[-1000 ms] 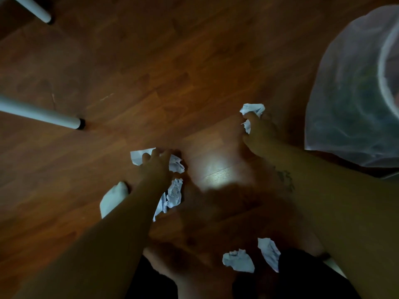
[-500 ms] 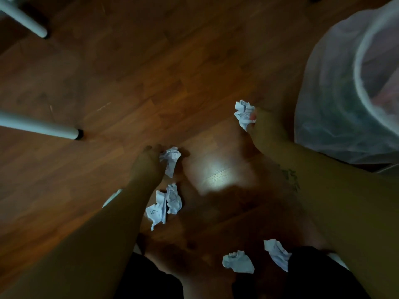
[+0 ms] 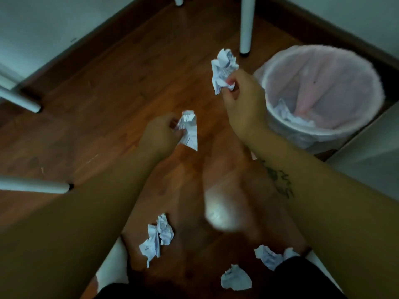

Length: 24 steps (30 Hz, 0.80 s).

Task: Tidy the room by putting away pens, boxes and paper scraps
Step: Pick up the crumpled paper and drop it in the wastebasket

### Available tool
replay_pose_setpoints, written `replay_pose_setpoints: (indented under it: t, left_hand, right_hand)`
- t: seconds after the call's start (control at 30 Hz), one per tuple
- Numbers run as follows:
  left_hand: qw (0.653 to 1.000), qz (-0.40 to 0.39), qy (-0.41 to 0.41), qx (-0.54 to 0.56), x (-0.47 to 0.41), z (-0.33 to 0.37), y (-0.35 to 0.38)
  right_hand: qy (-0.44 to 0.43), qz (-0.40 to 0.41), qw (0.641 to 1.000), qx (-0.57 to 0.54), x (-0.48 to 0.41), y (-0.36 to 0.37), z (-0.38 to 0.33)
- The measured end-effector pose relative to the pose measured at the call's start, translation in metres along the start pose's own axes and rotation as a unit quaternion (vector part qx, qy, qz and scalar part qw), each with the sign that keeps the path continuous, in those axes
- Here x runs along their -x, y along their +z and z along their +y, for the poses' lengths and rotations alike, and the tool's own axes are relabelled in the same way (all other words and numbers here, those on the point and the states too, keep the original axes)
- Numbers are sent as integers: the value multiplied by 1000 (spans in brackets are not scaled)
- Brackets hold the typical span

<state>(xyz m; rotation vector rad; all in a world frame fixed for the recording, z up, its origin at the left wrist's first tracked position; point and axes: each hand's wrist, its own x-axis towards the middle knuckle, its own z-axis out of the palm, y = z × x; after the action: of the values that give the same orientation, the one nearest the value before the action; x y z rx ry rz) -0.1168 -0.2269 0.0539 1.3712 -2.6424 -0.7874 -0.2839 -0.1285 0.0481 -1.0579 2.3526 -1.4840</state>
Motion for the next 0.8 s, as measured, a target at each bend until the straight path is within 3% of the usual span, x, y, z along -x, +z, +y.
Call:
replay_pose_setpoints:
  t: [0.1, 0.23, 0.37, 0.67, 0.8]
  left_hand:
    - [999, 36, 35, 10, -21, 40, -20]
    - [992, 62, 78, 78, -43, 104, -23]
    - [981, 60, 114, 142, -47, 158, -10]
    - [957, 0, 77, 279, -32, 206, 15]
    - [961, -23, 70, 265, -21, 198, 15]
  right_hand:
    - [6, 83, 996, 19, -2, -29, -10]
    - [19, 130, 989, 71, 17, -79, 2]
    - [70, 148, 982, 95, 42, -110, 22]
    - [107, 159, 978, 79, 74, -129, 41]
    - [82, 162, 982, 59, 92, -133, 44]
